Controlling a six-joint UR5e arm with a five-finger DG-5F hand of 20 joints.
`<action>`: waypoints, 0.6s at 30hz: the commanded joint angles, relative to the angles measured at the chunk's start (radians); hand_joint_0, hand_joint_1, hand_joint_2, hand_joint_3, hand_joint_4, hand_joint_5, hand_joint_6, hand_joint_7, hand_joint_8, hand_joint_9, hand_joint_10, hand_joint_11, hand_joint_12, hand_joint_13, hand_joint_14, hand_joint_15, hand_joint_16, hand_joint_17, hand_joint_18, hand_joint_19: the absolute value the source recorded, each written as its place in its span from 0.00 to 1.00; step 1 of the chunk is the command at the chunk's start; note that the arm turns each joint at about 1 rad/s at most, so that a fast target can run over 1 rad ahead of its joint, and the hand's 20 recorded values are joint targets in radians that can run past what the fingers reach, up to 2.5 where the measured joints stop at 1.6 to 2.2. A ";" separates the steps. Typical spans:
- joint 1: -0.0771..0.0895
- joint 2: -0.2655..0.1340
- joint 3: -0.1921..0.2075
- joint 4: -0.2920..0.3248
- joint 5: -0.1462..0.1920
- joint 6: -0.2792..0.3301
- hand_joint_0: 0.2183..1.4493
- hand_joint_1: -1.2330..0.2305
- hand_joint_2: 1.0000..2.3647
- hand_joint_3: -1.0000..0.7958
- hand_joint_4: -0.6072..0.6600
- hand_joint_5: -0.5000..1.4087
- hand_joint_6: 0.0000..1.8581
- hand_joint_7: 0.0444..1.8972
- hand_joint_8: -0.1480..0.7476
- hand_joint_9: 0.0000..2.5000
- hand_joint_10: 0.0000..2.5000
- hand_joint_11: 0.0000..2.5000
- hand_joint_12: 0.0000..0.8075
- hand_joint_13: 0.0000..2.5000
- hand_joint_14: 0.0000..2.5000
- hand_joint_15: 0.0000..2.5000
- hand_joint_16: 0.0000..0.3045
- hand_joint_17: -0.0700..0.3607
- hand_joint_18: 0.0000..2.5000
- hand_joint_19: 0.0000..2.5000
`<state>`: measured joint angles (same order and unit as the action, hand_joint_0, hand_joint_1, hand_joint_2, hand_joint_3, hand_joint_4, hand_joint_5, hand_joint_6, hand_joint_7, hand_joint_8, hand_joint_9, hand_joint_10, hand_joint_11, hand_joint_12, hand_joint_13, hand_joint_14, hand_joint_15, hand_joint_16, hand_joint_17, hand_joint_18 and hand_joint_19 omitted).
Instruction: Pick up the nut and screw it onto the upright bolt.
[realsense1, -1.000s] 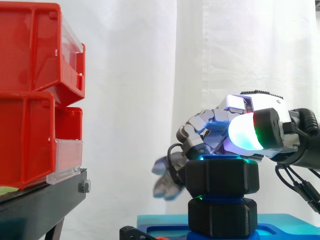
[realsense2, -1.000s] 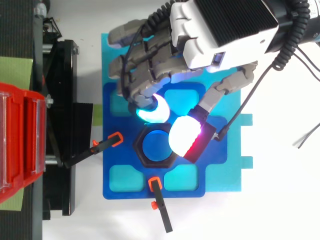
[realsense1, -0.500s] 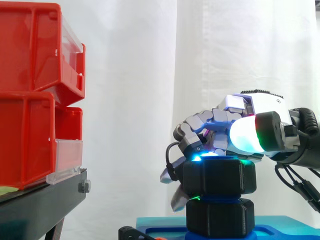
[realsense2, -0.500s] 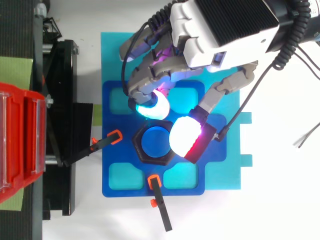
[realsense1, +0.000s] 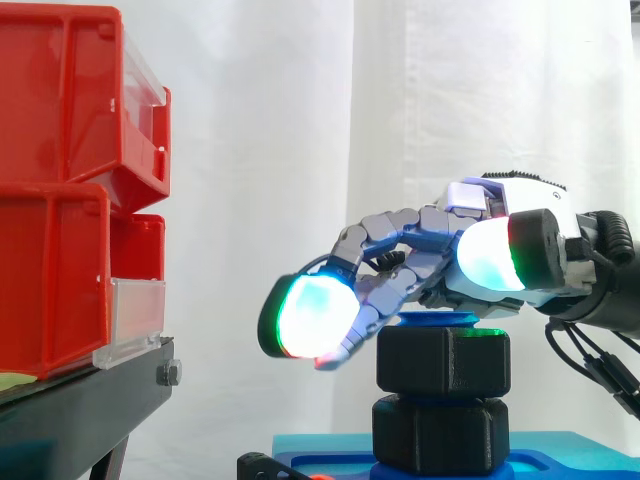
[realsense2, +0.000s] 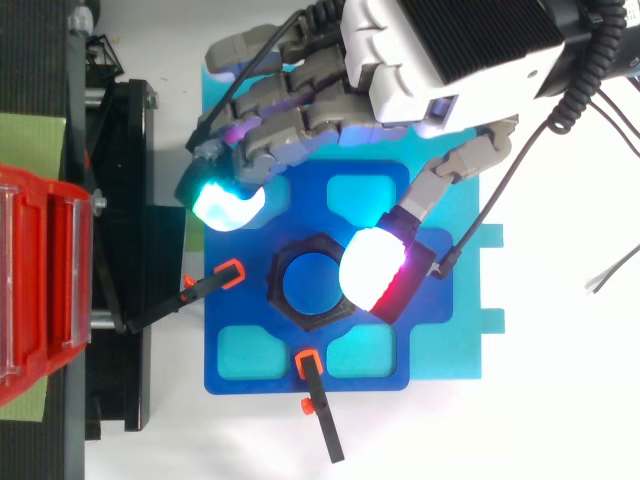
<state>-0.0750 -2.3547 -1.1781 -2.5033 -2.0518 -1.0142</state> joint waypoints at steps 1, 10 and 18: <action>0.001 0.000 0.000 0.006 -0.001 0.000 0.20 0.66 0.00 0.28 0.58 0.17 0.27 0.32 0.38 0.24 0.00 0.00 0.29 0.17 0.00 0.00 0.08 0.30 0.04 0.00; 0.015 0.000 0.000 0.000 0.010 0.002 0.20 0.67 0.00 0.28 0.56 0.16 0.27 0.31 0.36 0.17 0.00 0.00 0.32 0.12 0.00 0.00 0.09 0.31 0.00 0.00; 0.044 0.000 0.000 -0.028 0.039 0.016 0.20 0.67 0.00 0.28 0.58 0.18 0.27 0.38 0.38 0.17 0.00 0.00 0.33 0.12 0.00 0.00 0.09 0.31 0.00 0.00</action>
<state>-0.0389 -2.3547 -1.1781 -2.5176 -2.0186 -1.0047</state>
